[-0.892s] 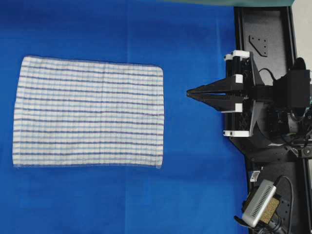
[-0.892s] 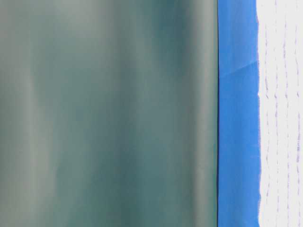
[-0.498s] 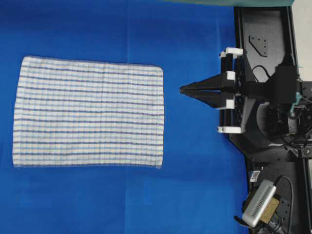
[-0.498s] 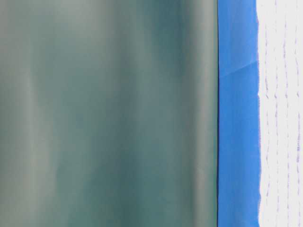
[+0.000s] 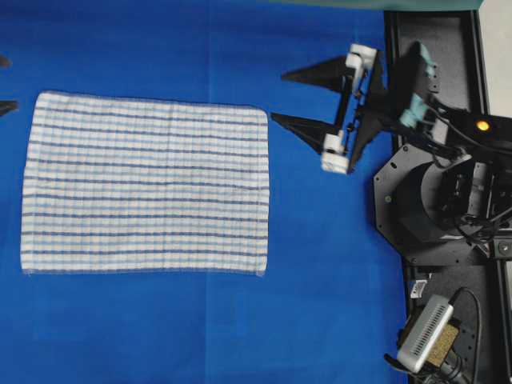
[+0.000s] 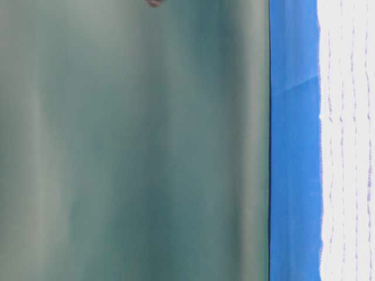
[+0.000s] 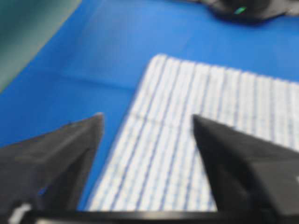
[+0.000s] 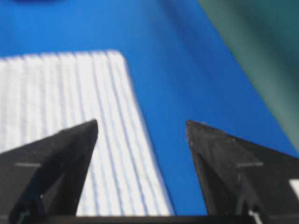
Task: Fold the blue towel.
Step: 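Move both grippers to the far corners of the striped towel, then grasp far corners and fold them toward the near edge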
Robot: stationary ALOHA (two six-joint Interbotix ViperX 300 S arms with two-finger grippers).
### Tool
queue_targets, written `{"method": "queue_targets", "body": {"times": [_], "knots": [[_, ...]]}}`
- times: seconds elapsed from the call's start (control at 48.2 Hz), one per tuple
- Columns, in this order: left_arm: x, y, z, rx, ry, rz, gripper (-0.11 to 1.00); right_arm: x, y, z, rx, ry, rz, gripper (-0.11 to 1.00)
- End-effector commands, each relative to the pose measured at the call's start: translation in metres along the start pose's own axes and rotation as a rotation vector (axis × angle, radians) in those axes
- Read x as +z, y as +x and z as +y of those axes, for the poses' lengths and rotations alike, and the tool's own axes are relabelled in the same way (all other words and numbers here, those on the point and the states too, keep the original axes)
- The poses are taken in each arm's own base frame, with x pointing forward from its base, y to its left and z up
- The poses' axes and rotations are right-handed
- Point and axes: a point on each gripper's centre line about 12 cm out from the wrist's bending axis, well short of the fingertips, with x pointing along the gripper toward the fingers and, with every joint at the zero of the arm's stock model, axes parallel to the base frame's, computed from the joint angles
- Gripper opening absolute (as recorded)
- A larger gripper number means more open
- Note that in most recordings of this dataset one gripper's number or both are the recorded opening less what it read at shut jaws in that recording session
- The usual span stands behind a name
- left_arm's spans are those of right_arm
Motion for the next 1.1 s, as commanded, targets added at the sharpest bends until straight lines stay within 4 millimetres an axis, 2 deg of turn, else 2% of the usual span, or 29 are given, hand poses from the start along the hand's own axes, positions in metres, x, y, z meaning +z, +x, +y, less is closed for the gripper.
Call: {"method": "queue_targets", "body": {"times": [0.0,0.125,0.332,0.477,0.851,1.079], "knots": [[-0.005,0.011,0.007,0.03,-0.007,0.022,0.79,-0.008,0.011,-0.012,-0.048,0.02,0.047,0.86],[-0.022,0.025,0.018,0.072,-0.017,0.087,0.73,-0.03,0.028,-0.025,-0.1,0.037,0.142,0.79],[-0.057,0.044,0.043,0.155,-0.042,0.191,0.72,-0.057,0.048,-0.045,-0.167,0.065,0.232,0.79],[-0.079,0.053,0.055,0.196,-0.058,0.239,0.72,-0.073,0.058,-0.05,-0.183,0.073,0.263,0.78],[-0.126,0.072,0.062,0.213,-0.088,0.367,0.71,-0.108,0.069,-0.056,-0.219,0.119,0.356,0.78],[-0.139,0.078,0.064,0.22,-0.102,0.41,0.69,-0.121,0.07,-0.056,-0.23,0.136,0.397,0.78]]}}
